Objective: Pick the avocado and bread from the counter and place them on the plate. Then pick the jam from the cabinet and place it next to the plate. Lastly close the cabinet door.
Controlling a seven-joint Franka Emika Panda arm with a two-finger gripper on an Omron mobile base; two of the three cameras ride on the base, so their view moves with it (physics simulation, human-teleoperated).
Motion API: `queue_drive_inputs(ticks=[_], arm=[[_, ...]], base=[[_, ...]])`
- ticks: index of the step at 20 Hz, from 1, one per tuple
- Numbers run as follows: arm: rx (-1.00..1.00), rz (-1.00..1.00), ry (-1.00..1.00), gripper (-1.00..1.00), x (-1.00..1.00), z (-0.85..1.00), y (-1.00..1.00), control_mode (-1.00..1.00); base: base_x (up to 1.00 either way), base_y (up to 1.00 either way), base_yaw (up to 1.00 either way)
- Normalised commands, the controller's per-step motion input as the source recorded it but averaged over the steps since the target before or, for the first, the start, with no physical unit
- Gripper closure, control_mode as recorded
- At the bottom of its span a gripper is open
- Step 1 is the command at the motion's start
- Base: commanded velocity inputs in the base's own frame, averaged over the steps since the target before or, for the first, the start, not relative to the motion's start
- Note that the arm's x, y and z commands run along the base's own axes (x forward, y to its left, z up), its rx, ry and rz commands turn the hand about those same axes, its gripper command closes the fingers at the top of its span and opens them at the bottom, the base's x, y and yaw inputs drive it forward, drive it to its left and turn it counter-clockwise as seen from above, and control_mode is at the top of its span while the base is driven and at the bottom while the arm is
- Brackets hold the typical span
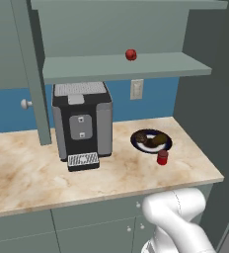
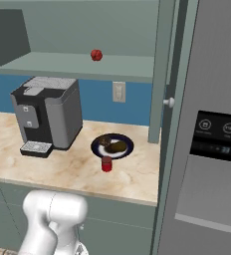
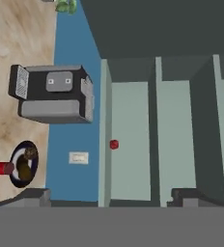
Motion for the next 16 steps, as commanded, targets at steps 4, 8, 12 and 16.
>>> queue_drive_inputs(ticks=[4,8,12,16], arm=[[-0.01,0.00,-0.02,-1.00,-0.23,0.03,-0.56,-1.00],[0.00,0.00,0.00,-1.00,-0.09,0.00,-0.60,-1.00],[0.00,0.01,0.00,-1.00,0.00,0.00,-0.36,-1.00],[0.00,0.00,0.00,-1.00,0.00,0.00,-0.46,-1.00]], base=[[0.00,0.00,0.00],[0.00,0.00,0.00],[0.00,0.00,0.00],[0.00,0.00,0.00]])
